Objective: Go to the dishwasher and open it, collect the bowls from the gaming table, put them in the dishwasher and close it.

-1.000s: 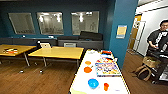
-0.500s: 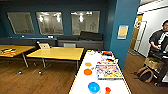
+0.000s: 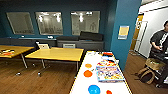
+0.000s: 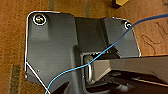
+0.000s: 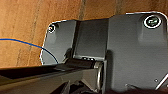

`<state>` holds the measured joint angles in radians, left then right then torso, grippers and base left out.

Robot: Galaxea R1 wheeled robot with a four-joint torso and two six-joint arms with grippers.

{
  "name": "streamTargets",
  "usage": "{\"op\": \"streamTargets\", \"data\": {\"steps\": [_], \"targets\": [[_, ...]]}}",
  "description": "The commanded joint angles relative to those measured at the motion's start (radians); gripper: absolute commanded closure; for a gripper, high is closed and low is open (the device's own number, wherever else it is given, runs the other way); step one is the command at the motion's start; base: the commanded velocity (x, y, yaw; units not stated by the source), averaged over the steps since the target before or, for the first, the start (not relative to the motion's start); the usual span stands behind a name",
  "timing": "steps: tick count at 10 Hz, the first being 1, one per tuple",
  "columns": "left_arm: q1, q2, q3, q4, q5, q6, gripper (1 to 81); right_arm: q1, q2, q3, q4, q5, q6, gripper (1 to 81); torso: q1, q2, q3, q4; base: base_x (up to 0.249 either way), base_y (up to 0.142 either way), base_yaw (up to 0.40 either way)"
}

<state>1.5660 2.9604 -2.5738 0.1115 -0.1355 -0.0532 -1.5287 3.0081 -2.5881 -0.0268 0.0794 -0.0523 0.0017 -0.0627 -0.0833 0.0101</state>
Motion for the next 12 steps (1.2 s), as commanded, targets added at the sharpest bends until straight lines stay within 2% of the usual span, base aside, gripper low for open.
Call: {"op": "streamTargets", "data": {"steps": [1, 5, 7, 9, 12], "targets": [[-0.043, -0.006, 0.006, 0.0, 0.043, 0.003, 1.0, 0.049, 0.004, 0.008, -0.008, -0.05, -0.001, 1.0, 0.0, 0.0, 0.0, 0.0, 0.082, 0.0, 0.0], [-0.043, -0.012, 0.006, 0.0, 0.044, 0.003, 1.0, 0.048, -0.006, 0.016, 0.008, -0.047, 0.0, 1.0, 0.001, 0.0, 0.0, 0.0, 0.019, 0.0, 0.0], [-0.043, -0.024, 0.015, -0.001, 0.03, -0.002, 1.0, 0.046, -0.032, 0.059, 0.008, -0.044, 0.002, 1.0, 0.0, 0.0, 0.0, 0.0, 0.0, 0.0, 0.0], [-0.042, -0.047, 0.04, -0.001, 0.013, -0.005, 1.0, 0.046, -0.114, 0.183, 0.008, -0.041, 0.011, 1.0, 0.0, 0.0, 0.0, 0.0, 0.0, 0.0, 0.0], [-0.042, -0.125, 0.17, 0.0, 0.001, -0.007, 1.0, 0.051, -0.26, 0.399, 0.01, -0.036, 0.016, 1.0, 0.0, 0.0, 0.0, 0.0, 0.0, 0.0, 0.0]]}}
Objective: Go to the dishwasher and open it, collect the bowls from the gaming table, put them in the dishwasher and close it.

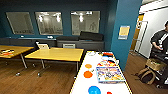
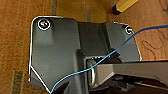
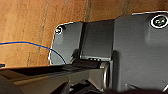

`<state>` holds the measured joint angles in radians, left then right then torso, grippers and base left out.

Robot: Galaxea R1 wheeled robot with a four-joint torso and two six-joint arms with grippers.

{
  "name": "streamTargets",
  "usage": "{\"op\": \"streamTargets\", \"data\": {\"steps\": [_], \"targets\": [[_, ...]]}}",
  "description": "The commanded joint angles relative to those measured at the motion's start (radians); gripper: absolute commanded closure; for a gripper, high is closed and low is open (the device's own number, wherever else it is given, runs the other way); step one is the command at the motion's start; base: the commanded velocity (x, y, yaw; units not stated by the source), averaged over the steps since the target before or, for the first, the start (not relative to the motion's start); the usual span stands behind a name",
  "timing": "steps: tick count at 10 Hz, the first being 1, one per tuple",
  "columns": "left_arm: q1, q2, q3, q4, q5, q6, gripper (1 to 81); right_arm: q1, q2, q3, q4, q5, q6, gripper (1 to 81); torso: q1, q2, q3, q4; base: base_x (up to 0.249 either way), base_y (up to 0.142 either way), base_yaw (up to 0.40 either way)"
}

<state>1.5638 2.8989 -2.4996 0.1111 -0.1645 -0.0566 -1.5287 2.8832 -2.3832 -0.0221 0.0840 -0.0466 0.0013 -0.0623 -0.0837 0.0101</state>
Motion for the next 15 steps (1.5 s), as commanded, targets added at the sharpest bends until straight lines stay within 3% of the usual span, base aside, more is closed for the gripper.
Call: {"op": "streamTargets", "data": {"steps": [1, 3, 7, 11, 15], "targets": [[-0.04, -0.081, 0.12, 0.001, 0.029, -0.003, 1.0, 0.055, -0.172, 0.24, 0.027, -0.038, 0.022, 1.0, 0.0, 0.0, 0.0, 0.0, 0.0, 0.0, 0.0], [-0.04, -0.087, 0.128, 0.001, 0.029, -0.002, 1.0, 0.072, -0.264, 0.345, 0.074, -0.033, 0.027, 1.0, 0.0, 0.0, 0.0, 0.0, 0.0, 0.0, 0.0], [-0.04, -0.078, 0.123, 0.001, 0.029, -0.002, 1.0, 0.138, -0.569, 0.739, 0.105, 0.002, 0.071, 1.0, 0.0, 0.0, 0.0, 0.0, 0.0, 0.0, 0.0], [-0.04, -0.073, 0.122, 0.001, 0.029, -0.002, 1.0, 0.297, -0.87, 1.042, 0.208, 0.01, 0.071, 1.0, 0.0, 0.0, 0.0, 0.0, 0.0, 0.0, 0.0], [-0.04, -0.07, 0.12, 0.001, 0.029, -0.002, 1.0, 0.452, -1.054, 1.205, 0.29, -0.004, 0.071, 1.0, 0.0, 0.0, -0.119, 0.0, 0.0, 0.0, 0.0]]}}
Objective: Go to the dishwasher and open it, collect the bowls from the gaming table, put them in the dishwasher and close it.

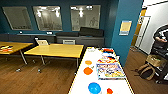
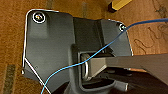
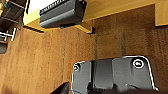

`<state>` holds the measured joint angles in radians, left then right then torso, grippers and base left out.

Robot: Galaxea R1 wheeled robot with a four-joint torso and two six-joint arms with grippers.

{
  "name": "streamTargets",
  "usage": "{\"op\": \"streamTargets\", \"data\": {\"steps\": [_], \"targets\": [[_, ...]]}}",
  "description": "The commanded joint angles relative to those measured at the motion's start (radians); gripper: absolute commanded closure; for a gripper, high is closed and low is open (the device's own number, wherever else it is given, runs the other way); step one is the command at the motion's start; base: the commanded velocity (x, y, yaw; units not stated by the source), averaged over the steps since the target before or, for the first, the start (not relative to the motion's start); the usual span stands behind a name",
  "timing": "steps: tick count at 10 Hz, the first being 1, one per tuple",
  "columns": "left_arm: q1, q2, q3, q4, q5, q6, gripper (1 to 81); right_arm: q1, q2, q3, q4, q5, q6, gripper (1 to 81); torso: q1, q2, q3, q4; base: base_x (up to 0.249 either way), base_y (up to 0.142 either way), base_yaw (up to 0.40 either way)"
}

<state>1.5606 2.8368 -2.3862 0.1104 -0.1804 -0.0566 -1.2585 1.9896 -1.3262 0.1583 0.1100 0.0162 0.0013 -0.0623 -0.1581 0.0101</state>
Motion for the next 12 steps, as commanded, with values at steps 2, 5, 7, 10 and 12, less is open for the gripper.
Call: {"op": "streamTargets", "data": {"steps": [2, 5, 7, 10, 12], "targets": [[-0.037, -0.006, 0.008, 0.002, 0.045, -0.002, 1.0, 0.257, -0.219, 0.185, 0.153, -0.05, 0.007, 1.0, 0.0, 0.0, -0.101, 0.0, 0.0, 0.0, 0.0], [-0.037, -0.003, 0.007, 0.002, 0.045, -0.002, 1.0, 0.426, -0.257, 0.177, 0.237, -0.179, 0.013, 1.0, 0.001, 0.001, -0.141, 0.0, 0.0, 0.0, 0.0], [-0.037, -0.003, 0.007, 0.002, 0.045, -0.002, 1.0, 0.556, -0.259, 0.162, 0.286, -0.263, 0.025, 1.0, 0.001, 0.001, -0.169, 0.0, 0.0, 0.0, 0.0], [-0.038, -0.005, 0.005, 0.0, 0.045, -0.002, 1.0, 0.716, -0.231, 0.087, 0.29, -0.395, 0.099, 1.0, 0.001, 0.002, -0.187, 0.0, 0.0, 0.0, 0.0], [-0.038, -0.005, 0.007, 0.0, 0.046, -0.003, 1.0, 0.799, -0.204, 0.033, 0.287, -0.461, 0.14, 1.0, 0.002, 0.003, -0.207, 0.0, 0.0, 0.0, 0.0]]}}
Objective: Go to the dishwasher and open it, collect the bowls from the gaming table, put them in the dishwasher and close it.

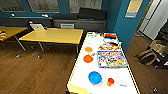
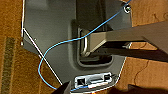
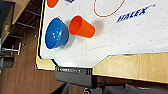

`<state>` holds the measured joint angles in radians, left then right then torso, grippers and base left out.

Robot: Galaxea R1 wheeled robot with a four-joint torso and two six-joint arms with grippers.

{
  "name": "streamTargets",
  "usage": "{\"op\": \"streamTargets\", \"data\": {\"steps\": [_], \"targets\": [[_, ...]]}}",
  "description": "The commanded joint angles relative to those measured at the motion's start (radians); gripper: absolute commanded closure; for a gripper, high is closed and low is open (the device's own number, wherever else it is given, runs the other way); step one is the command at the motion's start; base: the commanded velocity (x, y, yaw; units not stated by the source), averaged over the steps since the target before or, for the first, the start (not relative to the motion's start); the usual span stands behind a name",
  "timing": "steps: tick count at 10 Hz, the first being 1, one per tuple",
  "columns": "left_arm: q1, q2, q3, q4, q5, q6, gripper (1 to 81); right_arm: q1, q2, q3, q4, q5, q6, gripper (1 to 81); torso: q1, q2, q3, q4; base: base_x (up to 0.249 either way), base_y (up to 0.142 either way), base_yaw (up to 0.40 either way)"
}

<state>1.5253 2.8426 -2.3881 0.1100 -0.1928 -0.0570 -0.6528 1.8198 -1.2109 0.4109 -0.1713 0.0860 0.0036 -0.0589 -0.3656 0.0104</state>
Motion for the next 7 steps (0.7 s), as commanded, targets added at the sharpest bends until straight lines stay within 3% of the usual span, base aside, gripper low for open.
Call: {"op": "streamTargets", "data": {"steps": [1, 7], "targets": [[-0.003, -0.011, 0.009, 0.0, 0.059, -0.003, 1.0, 0.236, -0.012, -0.113, 0.028, -0.214, 0.09, 1.0, 0.0, 0.0, 0.0, 0.0, 0.0, 0.0, 0.0], [-0.006, -0.014, 0.004, 0.0, 0.059, -0.003, 1.0, 0.345, 0.201, -0.312, 0.022, -0.3, 0.186, 1.0, 0.0, 0.0, -0.001, 0.0, 0.0, 0.0, 0.0]]}}
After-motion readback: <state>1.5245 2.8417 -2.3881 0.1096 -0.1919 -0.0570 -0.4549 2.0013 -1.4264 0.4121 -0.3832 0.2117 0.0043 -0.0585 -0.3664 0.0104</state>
